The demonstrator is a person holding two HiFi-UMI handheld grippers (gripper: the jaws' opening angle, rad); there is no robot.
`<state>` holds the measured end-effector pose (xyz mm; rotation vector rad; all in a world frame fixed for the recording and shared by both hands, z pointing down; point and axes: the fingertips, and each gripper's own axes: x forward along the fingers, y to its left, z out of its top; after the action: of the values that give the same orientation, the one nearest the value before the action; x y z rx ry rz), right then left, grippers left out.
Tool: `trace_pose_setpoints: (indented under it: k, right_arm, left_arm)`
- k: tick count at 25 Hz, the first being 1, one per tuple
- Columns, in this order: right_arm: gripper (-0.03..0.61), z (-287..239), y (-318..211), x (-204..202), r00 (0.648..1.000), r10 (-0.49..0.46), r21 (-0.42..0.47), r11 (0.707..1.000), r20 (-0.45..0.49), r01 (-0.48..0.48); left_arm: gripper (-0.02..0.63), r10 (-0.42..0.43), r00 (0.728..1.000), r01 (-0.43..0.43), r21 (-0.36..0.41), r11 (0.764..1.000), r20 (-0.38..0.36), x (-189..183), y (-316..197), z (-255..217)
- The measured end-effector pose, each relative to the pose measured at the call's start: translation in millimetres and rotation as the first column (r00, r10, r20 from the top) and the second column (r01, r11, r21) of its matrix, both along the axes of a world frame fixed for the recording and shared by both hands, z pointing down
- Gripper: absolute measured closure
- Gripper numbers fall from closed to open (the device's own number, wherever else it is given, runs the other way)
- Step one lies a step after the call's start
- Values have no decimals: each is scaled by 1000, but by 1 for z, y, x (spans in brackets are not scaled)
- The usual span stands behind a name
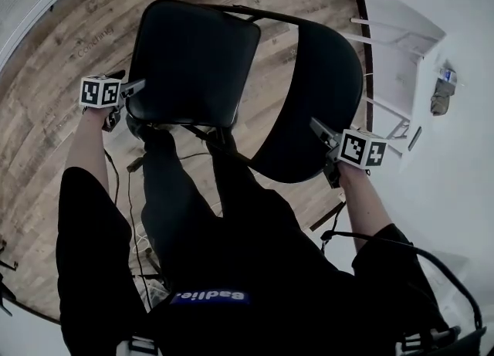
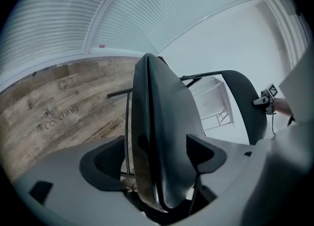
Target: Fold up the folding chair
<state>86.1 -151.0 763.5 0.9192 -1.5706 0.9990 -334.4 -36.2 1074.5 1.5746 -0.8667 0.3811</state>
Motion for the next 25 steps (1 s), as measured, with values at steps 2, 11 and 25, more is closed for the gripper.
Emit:
trace_pose_setpoints:
  k: [2,11,25]
  right_arm:
    - [327,-1,-1,0,999,30,9,1000,12,-30]
    - [333,1,-4,-1,998,54,13,998,26,-54]
    - [436,-2,-3,-5,991,31,8,999,130,-32]
  left_arm:
    - [238,58,997,-59,-16,998,-49,4,0,7]
    - [238,69,955,-89,-56,994,-289,23,-9,27]
    - [249,-31,947,20,-35,999,-320,40,-20,25]
